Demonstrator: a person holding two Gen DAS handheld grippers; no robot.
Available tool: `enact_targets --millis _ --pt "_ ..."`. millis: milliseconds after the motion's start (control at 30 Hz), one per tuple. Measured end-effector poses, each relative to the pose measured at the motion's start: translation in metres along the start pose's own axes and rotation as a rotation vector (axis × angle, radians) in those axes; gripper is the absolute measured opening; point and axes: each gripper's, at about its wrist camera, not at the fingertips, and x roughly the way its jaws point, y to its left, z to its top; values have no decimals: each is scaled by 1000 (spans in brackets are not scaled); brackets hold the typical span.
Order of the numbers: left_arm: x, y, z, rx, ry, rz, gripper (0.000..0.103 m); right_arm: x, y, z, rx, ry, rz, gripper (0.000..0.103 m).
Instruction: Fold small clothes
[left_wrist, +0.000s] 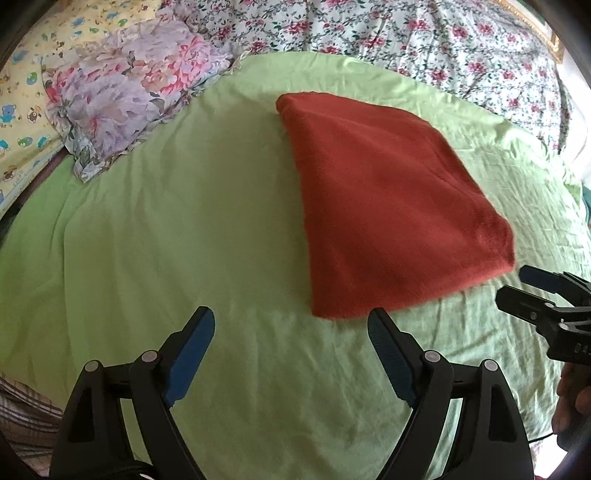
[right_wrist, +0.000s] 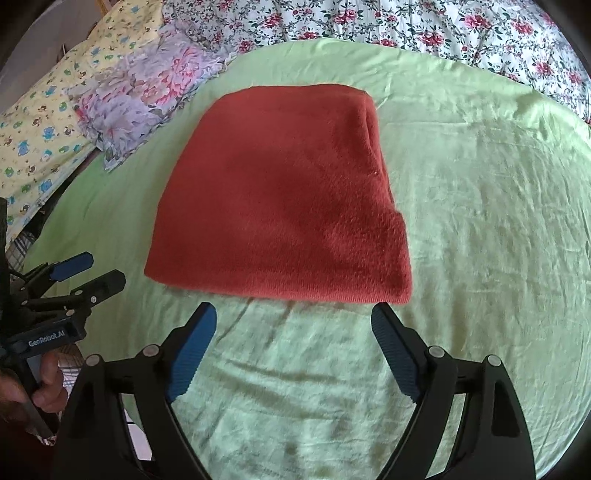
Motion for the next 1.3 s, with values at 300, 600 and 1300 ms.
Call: enact_targets --millis 300,600,1300 --pt "6 -3 11 10 -9 20 85 2 -3 7 -6 -3 10 87" --pt "10 -6 26 14 -28 20 85 5 2 23 -22 -20 15 87" --pt "20 -9 43 11 -25 -3 85 19 6 55 -48 -18 26 87"
